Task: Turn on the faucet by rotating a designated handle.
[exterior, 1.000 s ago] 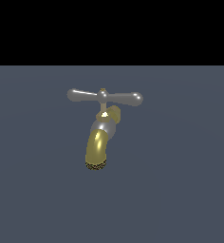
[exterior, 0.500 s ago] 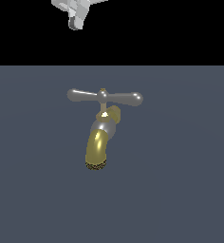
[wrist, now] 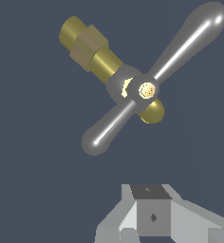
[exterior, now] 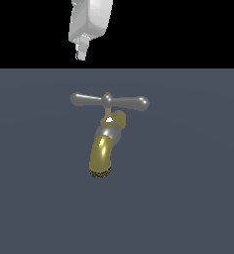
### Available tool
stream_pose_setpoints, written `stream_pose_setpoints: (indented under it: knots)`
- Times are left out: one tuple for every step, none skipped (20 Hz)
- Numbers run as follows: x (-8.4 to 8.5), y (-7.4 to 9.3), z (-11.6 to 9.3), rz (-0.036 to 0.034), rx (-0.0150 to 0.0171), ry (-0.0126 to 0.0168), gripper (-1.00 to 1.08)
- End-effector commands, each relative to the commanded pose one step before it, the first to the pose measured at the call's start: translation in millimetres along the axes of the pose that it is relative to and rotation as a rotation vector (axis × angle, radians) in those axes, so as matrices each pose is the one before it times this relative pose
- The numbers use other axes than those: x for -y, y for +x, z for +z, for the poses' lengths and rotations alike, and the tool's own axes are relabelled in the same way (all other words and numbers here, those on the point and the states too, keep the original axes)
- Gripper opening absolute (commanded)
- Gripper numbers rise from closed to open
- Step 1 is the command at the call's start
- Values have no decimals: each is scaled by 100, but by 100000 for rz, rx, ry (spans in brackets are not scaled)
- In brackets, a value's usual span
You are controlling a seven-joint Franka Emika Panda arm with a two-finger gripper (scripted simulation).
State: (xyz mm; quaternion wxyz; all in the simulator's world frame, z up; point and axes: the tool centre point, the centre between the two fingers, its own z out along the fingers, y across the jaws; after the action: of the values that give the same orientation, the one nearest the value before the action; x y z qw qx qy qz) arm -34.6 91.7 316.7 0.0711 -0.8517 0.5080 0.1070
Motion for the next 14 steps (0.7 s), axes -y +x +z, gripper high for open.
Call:
stream_pose_setpoints:
  knots:
    - [1021,518,1284,7629,-1162,-225,-100]
    - [399,173,504,2966,-577,-74,-100]
    - [398,160,502,2955,-627,-49,-100]
    - [396,146,500,2943,-675,-21,-100]
    - [395,131,497,2928,-721,10,-100]
    - [392,117,493,2914,-766,45,-100]
    - [390,103,489,2897,-808,82,-100]
    - [387,89,484,2880,-848,123,-100]
    - [384,74,479,2862,-886,166,-100]
    - [380,60,473,2843,-921,212,-100]
    - [376,45,467,2822,-954,260,-100]
    - [372,30,460,2801,-984,311,-100]
    - [367,16,452,2778,-1010,365,-100]
    - [362,1,444,2755,-1034,420,-100]
